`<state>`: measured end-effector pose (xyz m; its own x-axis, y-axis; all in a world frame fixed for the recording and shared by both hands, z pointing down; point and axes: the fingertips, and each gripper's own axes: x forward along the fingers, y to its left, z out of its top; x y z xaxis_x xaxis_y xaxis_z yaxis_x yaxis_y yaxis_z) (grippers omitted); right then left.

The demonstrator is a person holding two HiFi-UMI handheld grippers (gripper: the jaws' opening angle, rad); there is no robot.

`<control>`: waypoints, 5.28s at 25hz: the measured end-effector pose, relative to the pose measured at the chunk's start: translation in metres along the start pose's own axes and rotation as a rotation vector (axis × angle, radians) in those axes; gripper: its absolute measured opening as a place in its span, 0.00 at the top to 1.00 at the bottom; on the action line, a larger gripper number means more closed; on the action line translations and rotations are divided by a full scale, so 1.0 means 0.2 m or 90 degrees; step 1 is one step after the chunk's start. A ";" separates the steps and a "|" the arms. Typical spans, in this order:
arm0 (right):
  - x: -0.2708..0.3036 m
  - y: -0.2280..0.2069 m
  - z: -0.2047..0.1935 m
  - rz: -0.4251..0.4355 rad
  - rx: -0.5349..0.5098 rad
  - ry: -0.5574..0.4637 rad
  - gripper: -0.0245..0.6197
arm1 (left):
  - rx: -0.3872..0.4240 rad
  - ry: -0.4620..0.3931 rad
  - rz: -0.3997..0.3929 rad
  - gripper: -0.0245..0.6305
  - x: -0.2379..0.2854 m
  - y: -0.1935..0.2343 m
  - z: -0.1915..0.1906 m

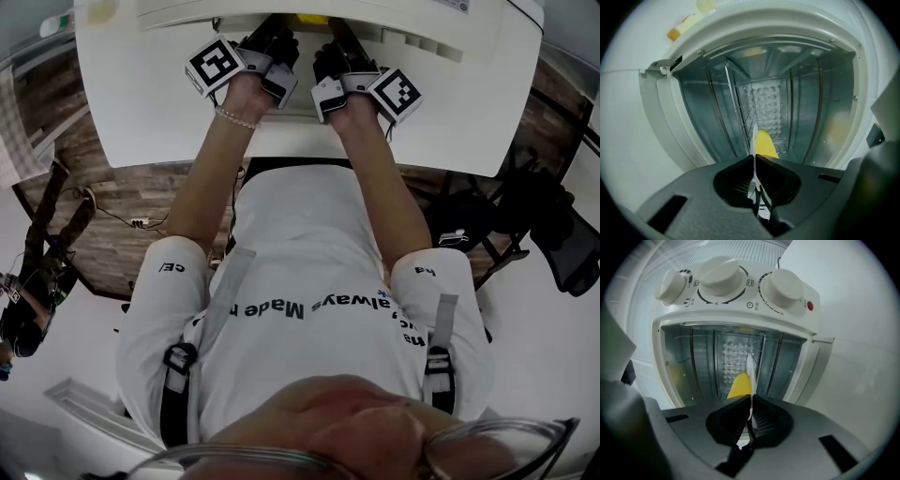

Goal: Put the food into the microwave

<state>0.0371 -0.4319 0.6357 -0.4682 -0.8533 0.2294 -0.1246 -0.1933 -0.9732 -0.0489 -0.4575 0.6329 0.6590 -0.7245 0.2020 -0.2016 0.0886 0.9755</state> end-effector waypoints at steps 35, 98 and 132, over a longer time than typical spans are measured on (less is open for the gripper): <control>0.18 0.05 0.07 -0.006 0.009 -0.046 0.93 | 0.027 -0.020 0.025 0.93 0.01 -0.02 0.07; -0.75 1.20 -0.12 0.138 -0.876 0.066 0.93 | 0.659 -0.021 -0.083 0.94 -0.67 -1.21 -0.34; -1.11 1.69 -0.31 0.199 -0.971 0.058 0.93 | 0.767 -0.084 -0.139 0.94 -0.94 -1.71 -0.44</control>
<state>0.0441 -0.2771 0.2577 -0.6866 -0.7223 0.0832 -0.7269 0.6844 -0.0575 -0.0402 -0.2904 0.2691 0.6985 -0.7148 -0.0337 -0.6824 -0.6796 0.2692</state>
